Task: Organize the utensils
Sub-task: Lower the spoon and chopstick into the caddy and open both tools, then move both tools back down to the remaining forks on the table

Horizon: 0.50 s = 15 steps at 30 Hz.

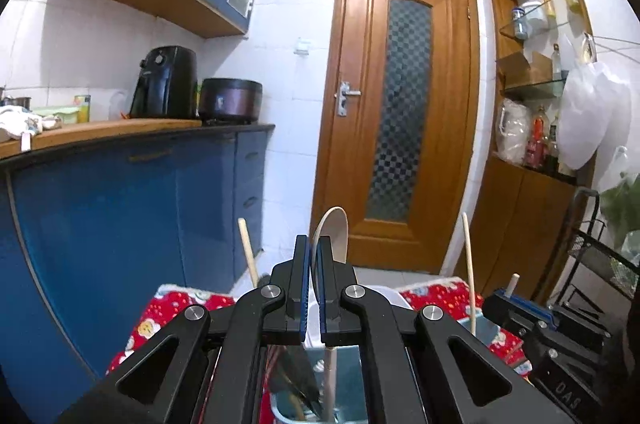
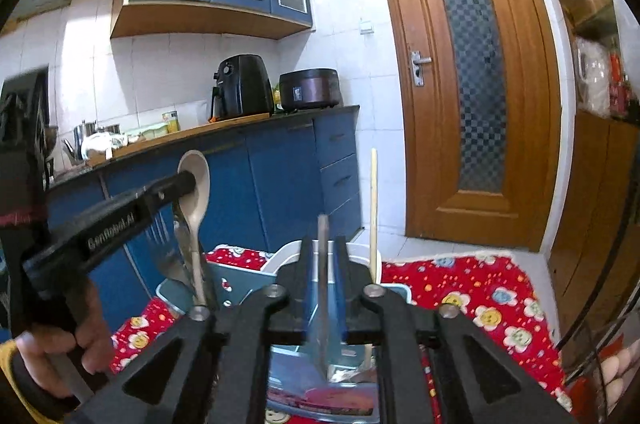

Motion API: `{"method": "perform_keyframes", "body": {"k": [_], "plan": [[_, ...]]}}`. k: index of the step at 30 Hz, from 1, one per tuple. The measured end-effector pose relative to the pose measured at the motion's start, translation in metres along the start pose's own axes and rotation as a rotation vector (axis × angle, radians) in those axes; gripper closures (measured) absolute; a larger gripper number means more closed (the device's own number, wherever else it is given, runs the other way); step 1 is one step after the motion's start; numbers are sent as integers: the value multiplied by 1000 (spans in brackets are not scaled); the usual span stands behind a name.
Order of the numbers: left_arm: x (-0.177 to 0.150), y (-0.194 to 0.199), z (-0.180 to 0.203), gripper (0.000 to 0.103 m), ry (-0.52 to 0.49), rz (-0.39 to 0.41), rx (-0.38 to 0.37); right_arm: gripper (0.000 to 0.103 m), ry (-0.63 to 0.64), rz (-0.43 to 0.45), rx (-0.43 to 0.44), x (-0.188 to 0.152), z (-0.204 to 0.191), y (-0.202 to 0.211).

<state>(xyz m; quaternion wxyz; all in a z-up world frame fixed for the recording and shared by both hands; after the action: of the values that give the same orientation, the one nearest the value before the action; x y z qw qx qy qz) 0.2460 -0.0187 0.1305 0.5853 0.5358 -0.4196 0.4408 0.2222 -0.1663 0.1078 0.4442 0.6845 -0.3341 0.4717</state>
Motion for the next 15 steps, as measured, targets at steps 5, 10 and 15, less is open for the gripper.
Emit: {"method": "perform_keyframes", "body": {"k": [5,10,15], "plan": [[-5,0,3,91,-5,-48,-24,73,-60,28,51,6,2,10],[-3,10,7,68,-15,-49,-32,73,-50,55,63,14,-7,23],[-1,26,10,68,-34,-44,-43,73,-45,72,73,21,-15,35]]}}
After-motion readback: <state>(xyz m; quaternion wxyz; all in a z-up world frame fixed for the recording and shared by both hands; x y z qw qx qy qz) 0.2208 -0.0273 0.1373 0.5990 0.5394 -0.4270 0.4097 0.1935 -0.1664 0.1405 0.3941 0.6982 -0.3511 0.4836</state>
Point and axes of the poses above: each gripper's, at about its wrist camera, not at the fingertips, and y roughly against the way its jaws point, z to its right, x to its top, the point moved 5 cm from there along -y, roughly the way its jaws point, and after that the axes turned 10 degrees about x, right-handed, at the moved point
